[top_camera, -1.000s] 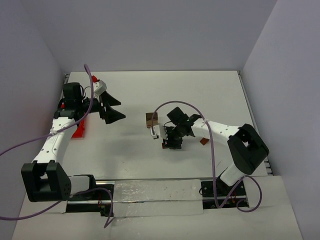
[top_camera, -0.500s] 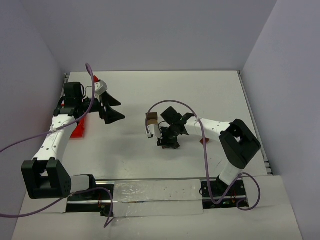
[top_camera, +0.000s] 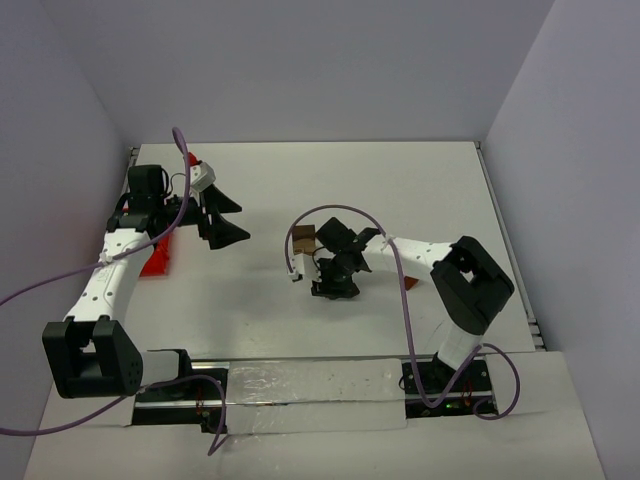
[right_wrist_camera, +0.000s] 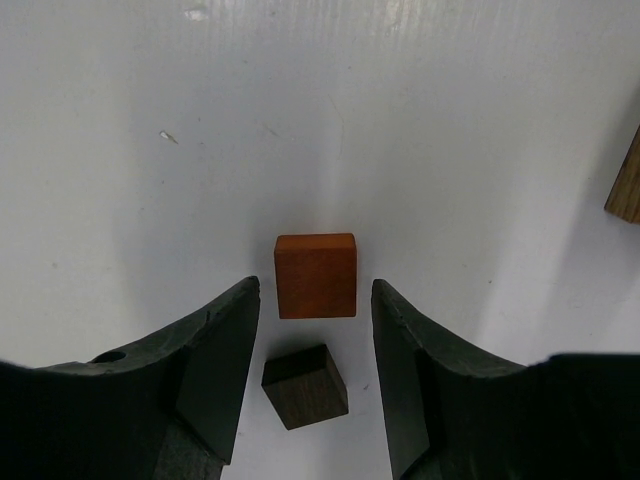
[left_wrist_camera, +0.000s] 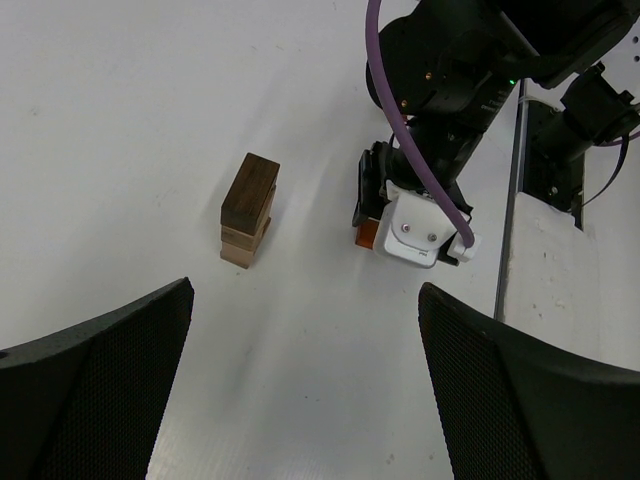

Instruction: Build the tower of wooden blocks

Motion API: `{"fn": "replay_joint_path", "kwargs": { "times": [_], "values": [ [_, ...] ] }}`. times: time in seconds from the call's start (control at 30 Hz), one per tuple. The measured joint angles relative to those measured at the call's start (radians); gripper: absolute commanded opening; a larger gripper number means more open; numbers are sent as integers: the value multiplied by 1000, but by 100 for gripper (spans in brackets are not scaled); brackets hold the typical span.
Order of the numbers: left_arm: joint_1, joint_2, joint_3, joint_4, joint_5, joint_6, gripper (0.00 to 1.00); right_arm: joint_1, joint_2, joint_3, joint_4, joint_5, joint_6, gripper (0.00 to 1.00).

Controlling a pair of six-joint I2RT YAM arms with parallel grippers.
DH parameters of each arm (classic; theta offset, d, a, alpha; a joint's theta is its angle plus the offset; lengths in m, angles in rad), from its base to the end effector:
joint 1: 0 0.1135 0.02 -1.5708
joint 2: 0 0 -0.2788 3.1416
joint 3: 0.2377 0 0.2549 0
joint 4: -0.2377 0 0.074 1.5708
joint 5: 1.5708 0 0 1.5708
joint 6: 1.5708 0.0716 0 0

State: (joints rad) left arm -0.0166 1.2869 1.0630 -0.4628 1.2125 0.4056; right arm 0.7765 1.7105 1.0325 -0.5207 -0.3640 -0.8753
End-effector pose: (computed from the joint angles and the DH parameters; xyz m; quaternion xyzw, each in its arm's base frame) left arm 0.2723 -0.0716 0.3218 0.3940 0.6752 -0.4374 0.4445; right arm 0.2251 0.2569 0.1497 -0.7332 0.6306 0.1687 0.1905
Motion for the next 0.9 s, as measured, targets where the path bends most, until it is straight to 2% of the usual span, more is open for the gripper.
{"fn": "replay_joint_path", "kwargs": {
  "times": [0.27, 0.53, 0.67, 0.77, 0.9],
  "values": [
    [0, 0, 0, -10, -4, 18, 99, 0, 30, 1, 0, 26, -4, 48],
    [0, 10, 0, -9, -8, 21, 99, 0, 31, 4, -2, 34, -12, 24],
    [0, 22, 0, -5, -8, 20, 99, -4, 22, 8, -26, 33, -15, 20],
    [0, 36, 7, -7, -7, 22, 99, -19, -1, 54, -91, 16, -25, 19],
    [0, 75, 58, -54, -3, 54, 99, -73, -15, 198, -179, -6, -49, 17]
  ]
}}
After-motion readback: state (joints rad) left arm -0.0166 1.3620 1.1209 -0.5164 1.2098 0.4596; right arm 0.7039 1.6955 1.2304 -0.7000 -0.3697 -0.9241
